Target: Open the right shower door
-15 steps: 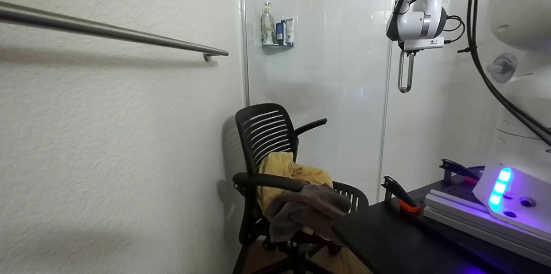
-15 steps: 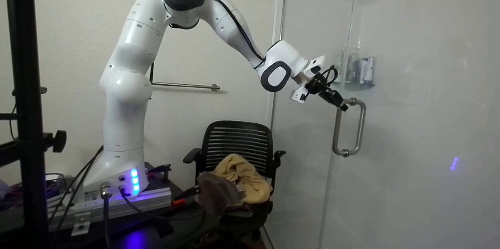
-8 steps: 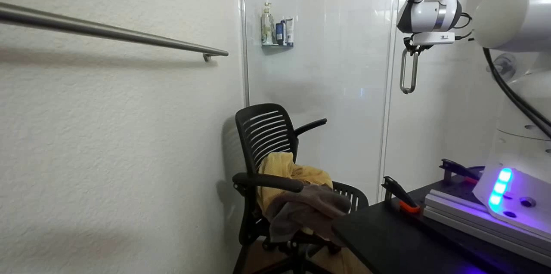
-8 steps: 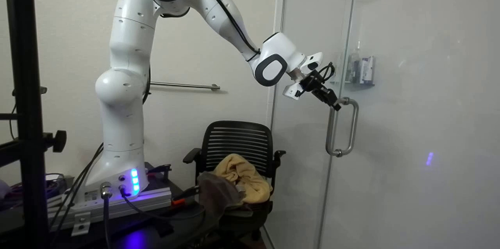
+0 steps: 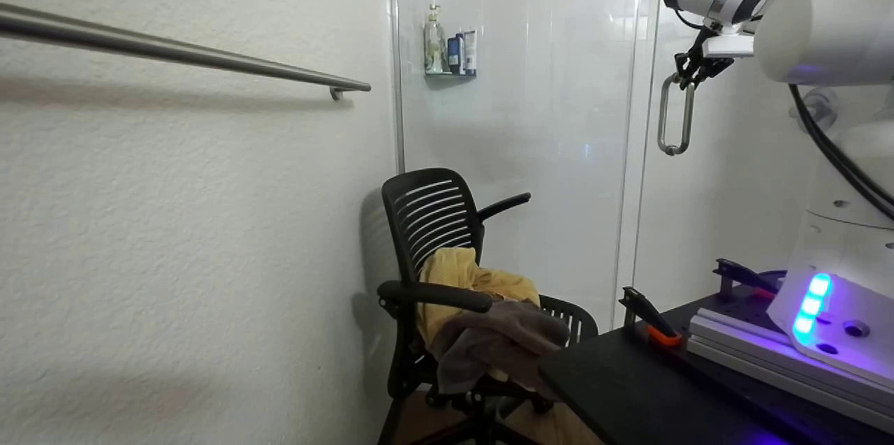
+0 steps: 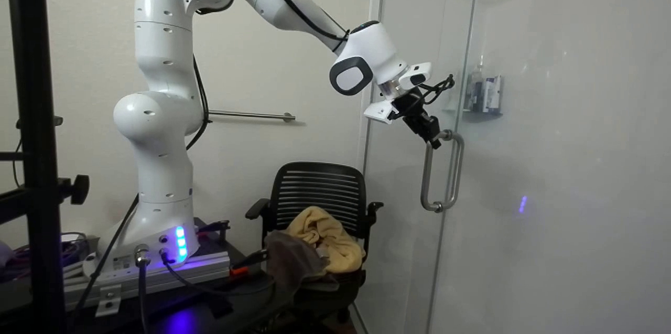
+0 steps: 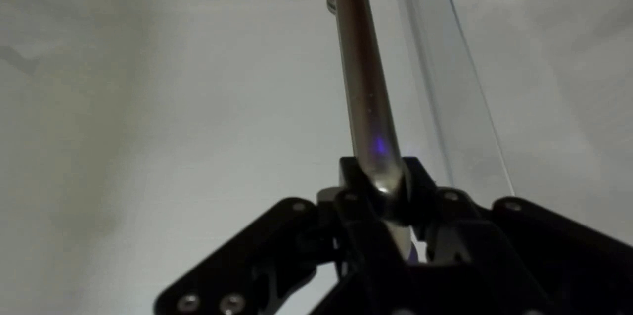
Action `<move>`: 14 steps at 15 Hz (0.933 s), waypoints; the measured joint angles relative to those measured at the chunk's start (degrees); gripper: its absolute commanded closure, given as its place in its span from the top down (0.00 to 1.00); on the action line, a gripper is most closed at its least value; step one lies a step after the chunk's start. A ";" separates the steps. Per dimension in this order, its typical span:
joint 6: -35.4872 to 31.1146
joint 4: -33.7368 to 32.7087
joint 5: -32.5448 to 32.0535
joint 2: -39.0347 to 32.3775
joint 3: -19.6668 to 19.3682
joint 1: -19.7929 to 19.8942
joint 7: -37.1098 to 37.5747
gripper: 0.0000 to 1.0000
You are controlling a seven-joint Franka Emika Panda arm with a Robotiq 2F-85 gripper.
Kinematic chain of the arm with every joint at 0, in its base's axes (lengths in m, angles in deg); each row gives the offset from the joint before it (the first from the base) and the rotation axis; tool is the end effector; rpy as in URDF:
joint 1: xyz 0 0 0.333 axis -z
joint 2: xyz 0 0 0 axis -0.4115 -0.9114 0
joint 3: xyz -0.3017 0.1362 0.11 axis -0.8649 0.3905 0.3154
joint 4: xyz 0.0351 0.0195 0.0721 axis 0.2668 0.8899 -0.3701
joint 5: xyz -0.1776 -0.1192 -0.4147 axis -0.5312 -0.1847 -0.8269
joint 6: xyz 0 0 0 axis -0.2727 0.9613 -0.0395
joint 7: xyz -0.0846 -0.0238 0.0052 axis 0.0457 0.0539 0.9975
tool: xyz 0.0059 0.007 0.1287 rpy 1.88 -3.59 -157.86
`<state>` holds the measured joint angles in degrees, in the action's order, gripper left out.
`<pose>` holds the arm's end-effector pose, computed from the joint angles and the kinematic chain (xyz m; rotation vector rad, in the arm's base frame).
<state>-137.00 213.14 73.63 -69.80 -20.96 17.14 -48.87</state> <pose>0.4601 -0.4236 0.4089 2.6889 -0.7233 1.0399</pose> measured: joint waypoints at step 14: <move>15.16 15.48 -0.73 19.86 -12.69 0.62 -21.21 0.06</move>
<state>-121.84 228.62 72.89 -49.93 -33.65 17.76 -70.09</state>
